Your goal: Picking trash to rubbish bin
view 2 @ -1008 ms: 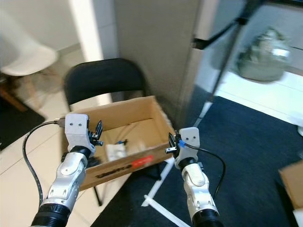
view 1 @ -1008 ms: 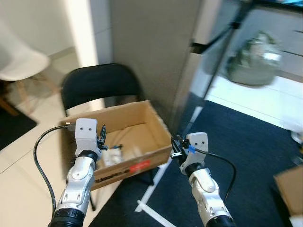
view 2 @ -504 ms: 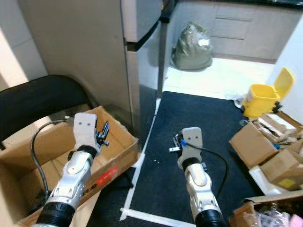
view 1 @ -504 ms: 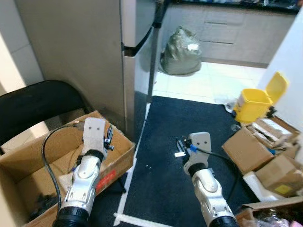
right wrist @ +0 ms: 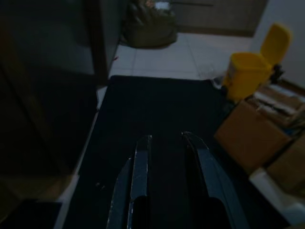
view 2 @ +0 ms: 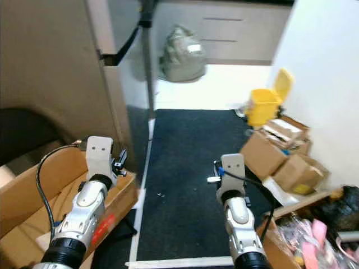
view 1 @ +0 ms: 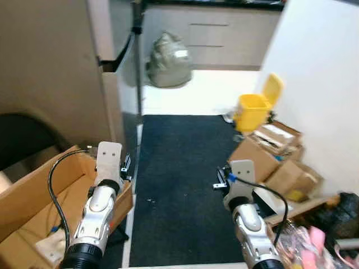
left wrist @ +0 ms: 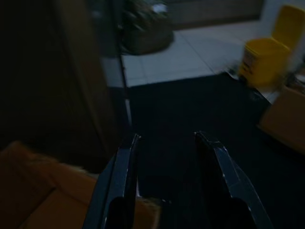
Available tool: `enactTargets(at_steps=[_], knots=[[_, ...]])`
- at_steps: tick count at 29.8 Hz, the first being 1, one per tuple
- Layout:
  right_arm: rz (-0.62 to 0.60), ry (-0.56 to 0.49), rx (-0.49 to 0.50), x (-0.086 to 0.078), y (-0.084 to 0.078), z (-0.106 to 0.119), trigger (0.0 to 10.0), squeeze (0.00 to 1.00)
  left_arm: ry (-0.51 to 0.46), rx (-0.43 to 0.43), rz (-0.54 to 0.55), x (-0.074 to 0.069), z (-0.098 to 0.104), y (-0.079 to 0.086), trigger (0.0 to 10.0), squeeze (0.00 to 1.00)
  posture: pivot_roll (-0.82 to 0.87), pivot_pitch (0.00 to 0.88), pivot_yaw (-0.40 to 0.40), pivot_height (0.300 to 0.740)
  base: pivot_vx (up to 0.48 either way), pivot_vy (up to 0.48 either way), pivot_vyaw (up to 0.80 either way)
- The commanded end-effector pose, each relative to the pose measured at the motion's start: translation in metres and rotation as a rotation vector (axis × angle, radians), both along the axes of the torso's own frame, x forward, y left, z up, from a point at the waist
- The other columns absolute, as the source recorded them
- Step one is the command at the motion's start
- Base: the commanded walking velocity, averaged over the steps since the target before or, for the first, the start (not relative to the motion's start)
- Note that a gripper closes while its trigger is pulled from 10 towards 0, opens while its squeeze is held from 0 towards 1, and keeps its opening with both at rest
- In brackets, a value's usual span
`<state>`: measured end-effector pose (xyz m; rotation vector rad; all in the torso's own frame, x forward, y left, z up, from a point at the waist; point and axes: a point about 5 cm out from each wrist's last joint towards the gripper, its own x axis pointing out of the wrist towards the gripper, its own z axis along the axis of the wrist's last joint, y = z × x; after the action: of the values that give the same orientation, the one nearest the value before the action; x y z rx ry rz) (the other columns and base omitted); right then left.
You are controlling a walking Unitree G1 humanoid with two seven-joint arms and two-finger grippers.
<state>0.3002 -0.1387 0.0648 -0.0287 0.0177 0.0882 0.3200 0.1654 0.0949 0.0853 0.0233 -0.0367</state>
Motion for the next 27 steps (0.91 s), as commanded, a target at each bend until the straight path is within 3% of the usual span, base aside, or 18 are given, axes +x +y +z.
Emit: enactTargets(at_steps=[1, 27], knots=[[-0.014, 0.029, -0.012, -0.003, -0.002, -0.006, 10.0, 0.0, 0.022, 0.009, -0.02, 0.002, -0.003, -0.003, 10.0, 0.0, -0.02, 0.035, 0.0, 0.74, 0.0, 0.0, -0.8], [-0.033, 0.077, -0.036, -0.003, -0.002, -0.014, 10.0, 0.0, 0.05, -0.015, 0.029, 0.0, -0.012, 0.006, 10.0, 0.0, 0.0, 0.007, -0.02, 0.74, 0.0, 0.0, -0.8]])
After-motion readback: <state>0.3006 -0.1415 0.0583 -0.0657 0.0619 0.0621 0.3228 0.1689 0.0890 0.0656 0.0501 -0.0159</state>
